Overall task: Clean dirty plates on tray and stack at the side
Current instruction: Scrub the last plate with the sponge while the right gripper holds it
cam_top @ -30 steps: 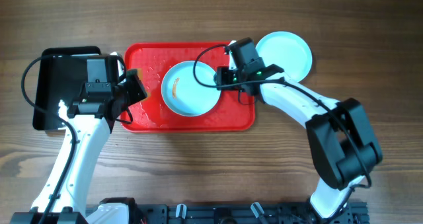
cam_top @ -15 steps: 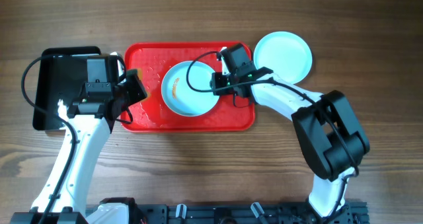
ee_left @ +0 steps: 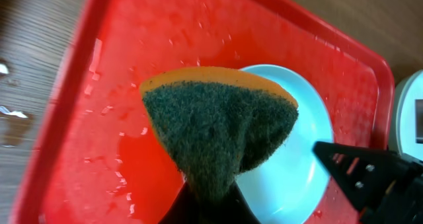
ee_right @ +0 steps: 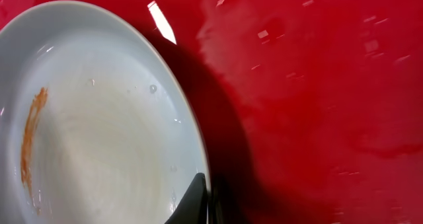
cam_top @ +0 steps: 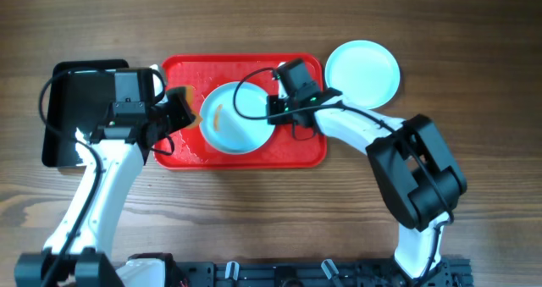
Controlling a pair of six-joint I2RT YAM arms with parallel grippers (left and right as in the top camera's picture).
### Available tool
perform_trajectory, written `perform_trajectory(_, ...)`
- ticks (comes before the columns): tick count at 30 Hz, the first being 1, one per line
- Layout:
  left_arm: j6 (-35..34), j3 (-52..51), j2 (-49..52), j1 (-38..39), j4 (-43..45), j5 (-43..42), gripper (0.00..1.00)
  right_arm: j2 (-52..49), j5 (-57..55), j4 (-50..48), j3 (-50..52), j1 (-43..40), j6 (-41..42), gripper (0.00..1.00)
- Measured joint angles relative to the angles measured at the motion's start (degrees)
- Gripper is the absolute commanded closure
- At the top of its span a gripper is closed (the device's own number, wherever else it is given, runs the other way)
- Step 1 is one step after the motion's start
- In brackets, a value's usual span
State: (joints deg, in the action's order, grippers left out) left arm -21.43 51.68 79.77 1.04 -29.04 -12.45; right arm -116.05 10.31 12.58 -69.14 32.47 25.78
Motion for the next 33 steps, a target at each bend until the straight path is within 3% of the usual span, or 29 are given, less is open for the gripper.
perform_trajectory(14,-0.4,0.0,14.6,9.1,8.2,-6.6,0.96,0.0,0.4,0.4,0.0,3.1,2.1,0.96)
perform_trajectory(24,-1.7,0.0,20.3,9.5,8.6,-6.8,0.96,0.0,0.4,0.5,0.0,3.1,2.3,0.96)
perform_trajectory(29,-1.7,0.7,21.2,9.7,6.8,-3.5,0.96,0.0,0.4,0.6,0.0,3.1,2.3,0.96)
perform_trajectory(33,-1.7,2.2,20.8,10.1,2.4,4.6,0.96,0.0,0.6,1.2,-0.3,3.1,2.5,0.96)
